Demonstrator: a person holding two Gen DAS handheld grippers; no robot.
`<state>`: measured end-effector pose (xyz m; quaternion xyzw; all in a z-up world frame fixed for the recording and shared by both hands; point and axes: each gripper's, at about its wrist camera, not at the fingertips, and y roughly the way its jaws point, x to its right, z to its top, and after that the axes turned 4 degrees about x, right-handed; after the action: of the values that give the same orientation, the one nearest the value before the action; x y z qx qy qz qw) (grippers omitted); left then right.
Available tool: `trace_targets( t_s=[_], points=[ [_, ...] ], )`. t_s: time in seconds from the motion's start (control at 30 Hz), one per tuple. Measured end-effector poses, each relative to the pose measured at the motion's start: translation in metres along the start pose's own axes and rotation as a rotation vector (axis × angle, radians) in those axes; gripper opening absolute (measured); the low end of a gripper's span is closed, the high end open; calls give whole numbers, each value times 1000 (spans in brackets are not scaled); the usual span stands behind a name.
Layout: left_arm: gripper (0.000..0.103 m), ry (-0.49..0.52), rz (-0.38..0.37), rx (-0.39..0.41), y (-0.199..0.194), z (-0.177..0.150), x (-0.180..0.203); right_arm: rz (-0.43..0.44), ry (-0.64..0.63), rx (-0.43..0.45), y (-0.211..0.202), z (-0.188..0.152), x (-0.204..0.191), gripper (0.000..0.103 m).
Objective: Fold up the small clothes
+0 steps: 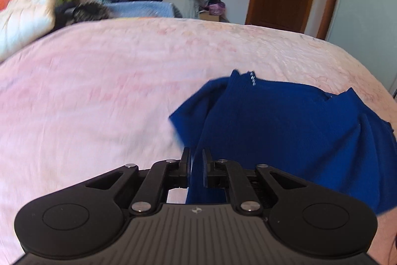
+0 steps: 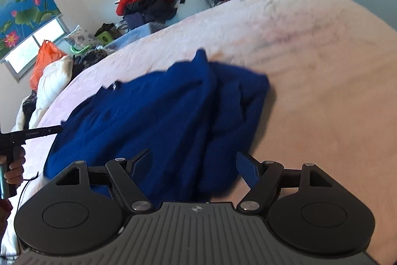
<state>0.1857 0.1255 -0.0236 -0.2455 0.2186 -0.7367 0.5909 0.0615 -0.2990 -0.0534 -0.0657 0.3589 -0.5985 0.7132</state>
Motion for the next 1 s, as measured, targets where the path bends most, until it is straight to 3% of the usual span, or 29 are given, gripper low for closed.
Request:
trace_targets(
  t_s=[0.13,0.23,0.33,0.43,0.47,0.5,0.53,0.73,0.87,0.9,0.93,1.0],
  points=[
    [9,-69,0,10,-12,-20,-9,66,-12,119,-19,-5,-6,77],
    [9,-68,18,33,-15,-29,-10,113,-18,150,-16,-1,-6,77],
    [9,-83,-5,7,-14,-36,-13,92,-6,75,-3,-4,-4,77],
    [9,-86,-40,-9,-19,-40,-17,56,-23,26,-3,-14,-8,66],
    [9,-79,-45,-13,-20,-40,-17,49,-27,15,-4,-19,-9,49],
    [9,-65,-42,-16,-20,-41,-16,51,-21,-6,-4,-22,-10,18],
    [9,-56,-35,-16,-20,-41,-15,43,-19,-25,-2,-27,-11,4],
    [9,-68,-17,30,-35,-36,-17,-51,-132,-16,-21,-28,-19,5],
    [9,-50,-6,34,-38,-30,-13,-103,-192,-84,-21,-31,-23,5],
    [9,-42,-7,36,-39,-28,-10,-129,-206,-83,-21,-29,-27,14],
    [9,-34,-13,44,-42,-25,-7,-156,-226,-69,-23,-27,-32,15],
    [9,0,-47,69,-46,-17,5,-219,-291,17,-29,-19,-47,36]
  ],
)
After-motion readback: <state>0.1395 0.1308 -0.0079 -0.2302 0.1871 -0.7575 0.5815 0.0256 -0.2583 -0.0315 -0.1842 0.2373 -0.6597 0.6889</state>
